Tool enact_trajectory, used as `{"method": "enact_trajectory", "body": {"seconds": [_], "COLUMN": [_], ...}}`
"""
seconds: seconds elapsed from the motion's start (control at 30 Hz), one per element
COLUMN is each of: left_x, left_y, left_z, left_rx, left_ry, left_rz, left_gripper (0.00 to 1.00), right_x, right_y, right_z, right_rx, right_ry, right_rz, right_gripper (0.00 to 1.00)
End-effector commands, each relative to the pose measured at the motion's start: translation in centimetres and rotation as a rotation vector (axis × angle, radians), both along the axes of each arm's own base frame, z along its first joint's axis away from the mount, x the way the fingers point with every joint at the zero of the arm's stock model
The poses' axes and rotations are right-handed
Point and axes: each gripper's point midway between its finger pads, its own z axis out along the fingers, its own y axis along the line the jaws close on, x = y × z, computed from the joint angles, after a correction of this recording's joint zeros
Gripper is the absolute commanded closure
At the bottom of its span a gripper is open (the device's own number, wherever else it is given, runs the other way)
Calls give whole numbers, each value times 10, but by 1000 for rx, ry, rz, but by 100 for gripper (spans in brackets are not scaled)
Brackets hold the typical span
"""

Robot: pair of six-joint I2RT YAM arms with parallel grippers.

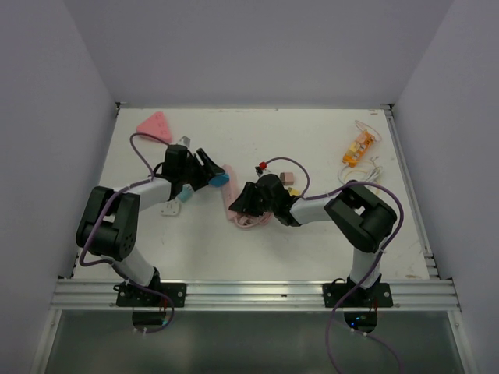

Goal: Pull the plug off the socket

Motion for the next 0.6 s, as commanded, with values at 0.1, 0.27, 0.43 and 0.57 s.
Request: {"method": "enact_trajectory", "body": {"seconds": [0.1,0.27,0.43,0.57], "left_x": [31,39,36,25], "left_y": [27,40,42,37], "left_z": [37,39,40,42], "left_rx": [-9,23,56,58], "left_ry": [-96,-85,-81,-101], "left_rz": [45,76,80,49], "left_gripper": [100,100,100,100], "right_x": [-62,-60,-59,-56], "right_y": [-114,-120,-117,-97], "right_z": [-117,-116,-114,-105], "right_rx": [-483,-503,-492,-408], "right_ry": [323,321,311,274], "right_rz": [-118,-143,-134,-52], "right_gripper": [100,100,100,100]}}
